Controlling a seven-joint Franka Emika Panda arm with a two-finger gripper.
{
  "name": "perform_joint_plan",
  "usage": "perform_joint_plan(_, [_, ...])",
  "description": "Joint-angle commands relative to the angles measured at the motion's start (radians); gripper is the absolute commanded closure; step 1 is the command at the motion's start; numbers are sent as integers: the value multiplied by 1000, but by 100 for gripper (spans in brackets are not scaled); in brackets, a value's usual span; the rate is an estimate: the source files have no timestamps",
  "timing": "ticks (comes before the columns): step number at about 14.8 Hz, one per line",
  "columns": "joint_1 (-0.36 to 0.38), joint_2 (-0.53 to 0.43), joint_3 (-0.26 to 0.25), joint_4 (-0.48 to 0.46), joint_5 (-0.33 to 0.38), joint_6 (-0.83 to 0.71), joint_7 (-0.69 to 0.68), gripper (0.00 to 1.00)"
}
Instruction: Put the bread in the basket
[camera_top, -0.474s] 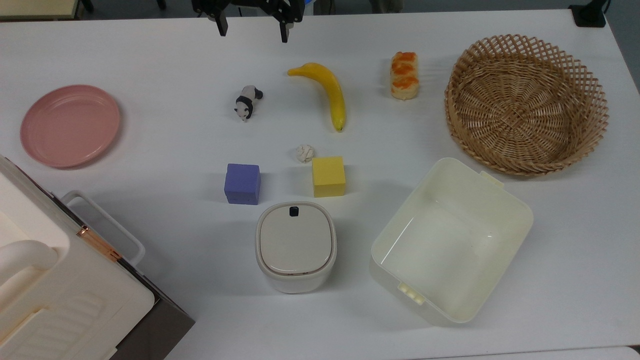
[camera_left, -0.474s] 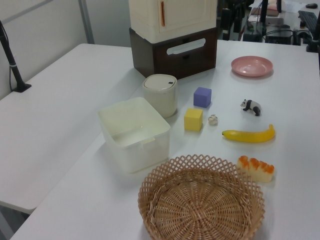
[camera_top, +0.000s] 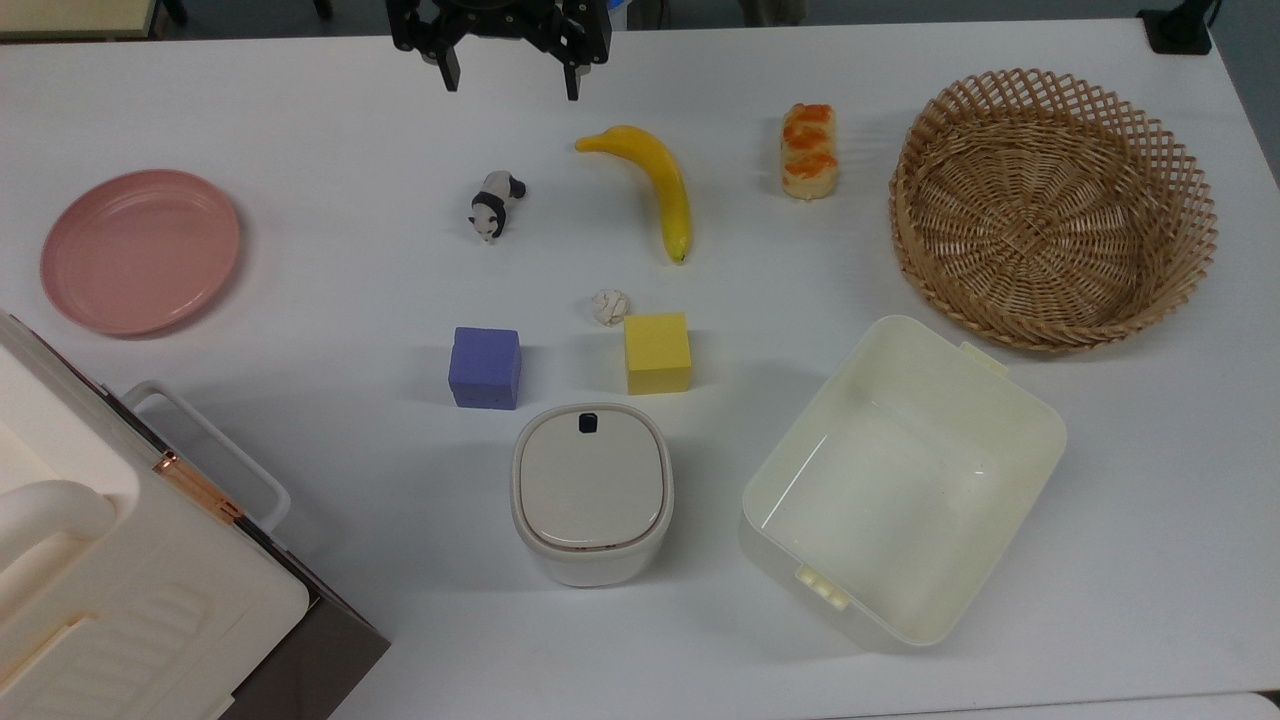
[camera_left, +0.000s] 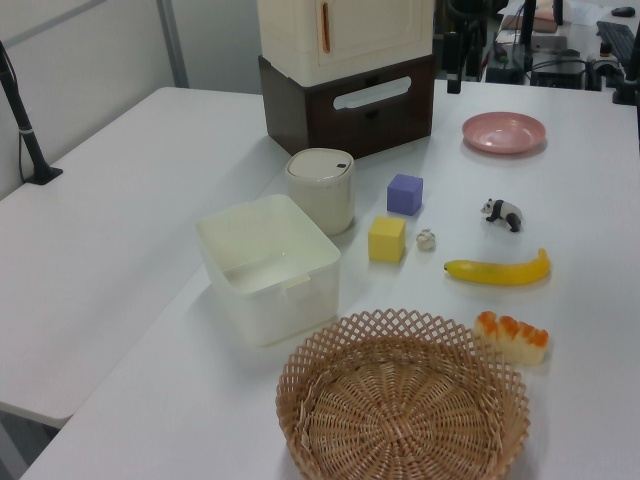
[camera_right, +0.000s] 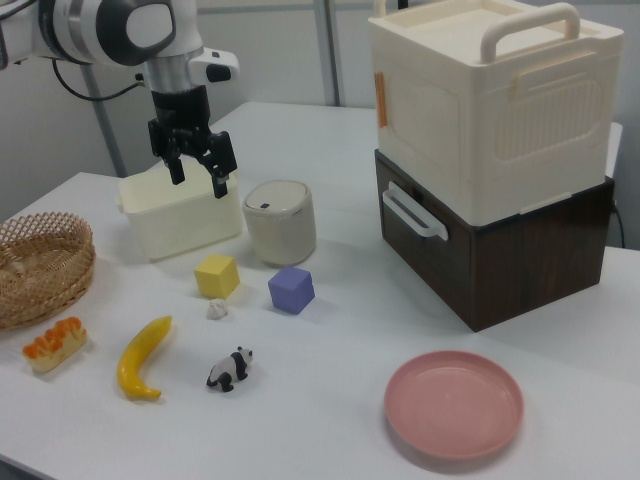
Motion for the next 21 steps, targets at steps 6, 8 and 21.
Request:
perform_joint_plan(6, [11, -7, -3, 7, -6, -14, -19, 0])
perform_joint_plan(8, [3, -7, -6, 18, -6, -11, -20, 0])
perform_joint_plan(21, [-38, 17, -6, 9, -45, -3, -68, 0])
